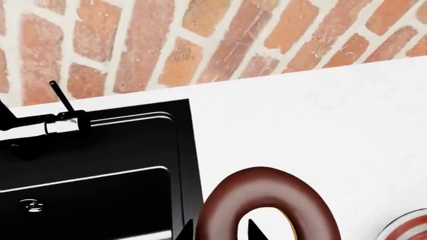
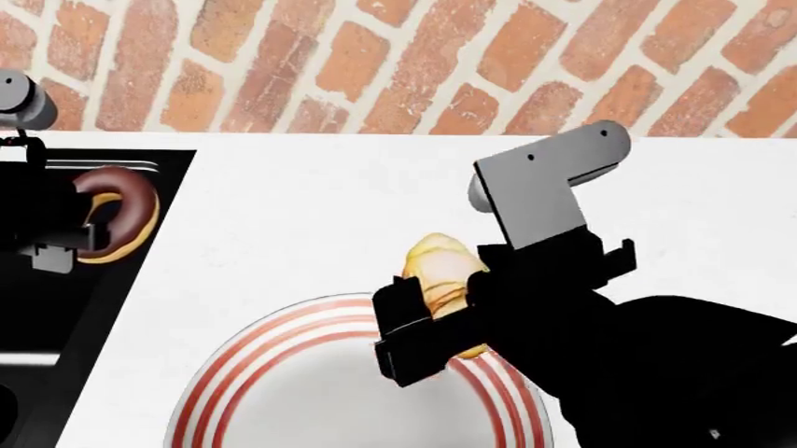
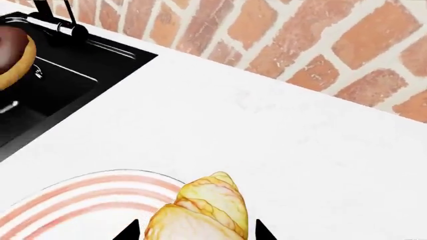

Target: Place the pastries on the plates.

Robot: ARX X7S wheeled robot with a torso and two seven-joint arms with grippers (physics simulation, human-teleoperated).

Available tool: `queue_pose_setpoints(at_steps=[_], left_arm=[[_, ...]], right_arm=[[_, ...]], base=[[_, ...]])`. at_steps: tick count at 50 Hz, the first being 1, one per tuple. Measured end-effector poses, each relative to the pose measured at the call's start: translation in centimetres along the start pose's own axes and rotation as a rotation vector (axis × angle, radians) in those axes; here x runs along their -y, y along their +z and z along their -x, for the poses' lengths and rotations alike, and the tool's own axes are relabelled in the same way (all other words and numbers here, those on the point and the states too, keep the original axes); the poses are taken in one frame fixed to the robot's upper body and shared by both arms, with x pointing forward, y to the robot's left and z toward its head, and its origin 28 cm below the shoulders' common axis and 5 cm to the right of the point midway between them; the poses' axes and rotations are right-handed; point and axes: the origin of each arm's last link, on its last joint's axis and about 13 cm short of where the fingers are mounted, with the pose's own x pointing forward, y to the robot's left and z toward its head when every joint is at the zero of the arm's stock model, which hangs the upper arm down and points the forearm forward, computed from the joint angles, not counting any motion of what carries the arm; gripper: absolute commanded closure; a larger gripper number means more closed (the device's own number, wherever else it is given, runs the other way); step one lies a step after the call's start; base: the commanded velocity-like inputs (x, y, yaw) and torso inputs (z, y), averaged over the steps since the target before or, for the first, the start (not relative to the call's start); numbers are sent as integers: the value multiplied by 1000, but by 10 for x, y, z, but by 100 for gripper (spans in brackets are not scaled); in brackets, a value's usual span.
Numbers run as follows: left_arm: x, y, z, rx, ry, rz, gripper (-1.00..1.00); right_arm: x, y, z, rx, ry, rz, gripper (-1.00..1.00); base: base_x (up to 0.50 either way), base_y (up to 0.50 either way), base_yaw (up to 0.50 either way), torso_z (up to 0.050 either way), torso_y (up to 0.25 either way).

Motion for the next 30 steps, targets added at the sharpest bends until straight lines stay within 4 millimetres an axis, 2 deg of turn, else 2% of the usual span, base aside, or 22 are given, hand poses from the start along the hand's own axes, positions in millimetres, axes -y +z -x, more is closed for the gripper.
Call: queue_pose_setpoints(at_steps=[12,30], left_arm=[[1,3,1,10,-14,-7,100],[3,1,2,8,-33,-12,100]], right_arm=[[-20,-23,2,-70,110,47,100],[-34,-44,-4,-117,180,64,100]], base=[[0,0,0,0,1],[0,0,0,0,0]])
